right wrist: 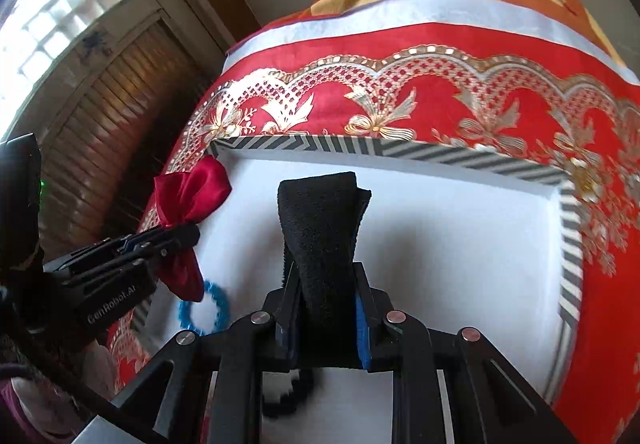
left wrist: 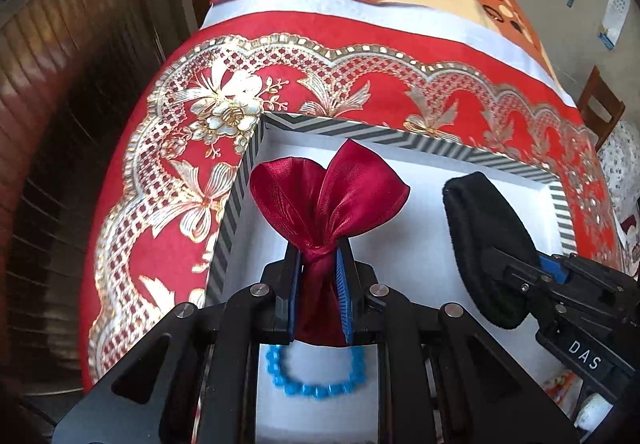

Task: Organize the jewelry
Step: 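Carry the bow and hair tie into the tray and open both tools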

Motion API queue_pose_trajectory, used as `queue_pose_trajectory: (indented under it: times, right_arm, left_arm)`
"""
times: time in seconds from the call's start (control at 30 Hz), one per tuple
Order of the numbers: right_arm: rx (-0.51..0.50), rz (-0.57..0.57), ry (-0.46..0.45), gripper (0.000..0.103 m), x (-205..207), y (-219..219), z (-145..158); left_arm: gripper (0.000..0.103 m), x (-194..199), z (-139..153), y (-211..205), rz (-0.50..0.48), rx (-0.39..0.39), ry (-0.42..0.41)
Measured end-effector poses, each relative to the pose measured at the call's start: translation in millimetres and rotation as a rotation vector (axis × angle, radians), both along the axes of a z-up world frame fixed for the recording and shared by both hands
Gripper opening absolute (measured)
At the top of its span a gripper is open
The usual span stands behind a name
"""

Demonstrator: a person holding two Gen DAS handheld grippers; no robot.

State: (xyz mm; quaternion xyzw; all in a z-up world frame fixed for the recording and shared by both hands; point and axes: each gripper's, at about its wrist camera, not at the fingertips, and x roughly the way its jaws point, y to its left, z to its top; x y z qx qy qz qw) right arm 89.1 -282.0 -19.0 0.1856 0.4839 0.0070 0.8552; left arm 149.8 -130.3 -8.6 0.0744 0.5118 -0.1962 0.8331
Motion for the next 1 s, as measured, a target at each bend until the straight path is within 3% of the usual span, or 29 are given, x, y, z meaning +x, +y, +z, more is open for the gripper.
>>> queue_pose_trajectory:
  times: [0.37,0.47,0.53,0.6,0.73,1.0]
  right_arm:
    - [0.018,-0.036,0.038,0.020,37.9,1.6,-20.3]
    - [0.022,-0.029,0.058,0.021,42.0,4.4,-25.9]
    - [0.036,-0.033,0.050,0.035,42.5,4.5,-25.8]
    - [0.037,-0.043,0.028,0.043,39.9,2.8,-20.8]
    - [0.039,-0.035,0.012,0.043,36.8,0.1,-11.8]
    - [0.000,-0.071,-0.008,0.044,19.9,-11.7,5.2]
  left_arm:
    - [0.015,25.6,-24.7,-16.4,0.010,0.023,0.045]
    - [0.021,28.1,-28.4,-15.2,0.021,0.011,0.050]
    - [0.038,29.3,-29.4,-13.2,0.026,-0.010,0.055]
    - [0.044,30.1,-28.7,-11.3,0.031,-0.030,0.061]
    - [0.050,26.7,-23.8,-10.5,0.031,-0.034,0.051]
    - [0.050,11.0,-6.2,-1.1,0.034,-0.005,-0.004]
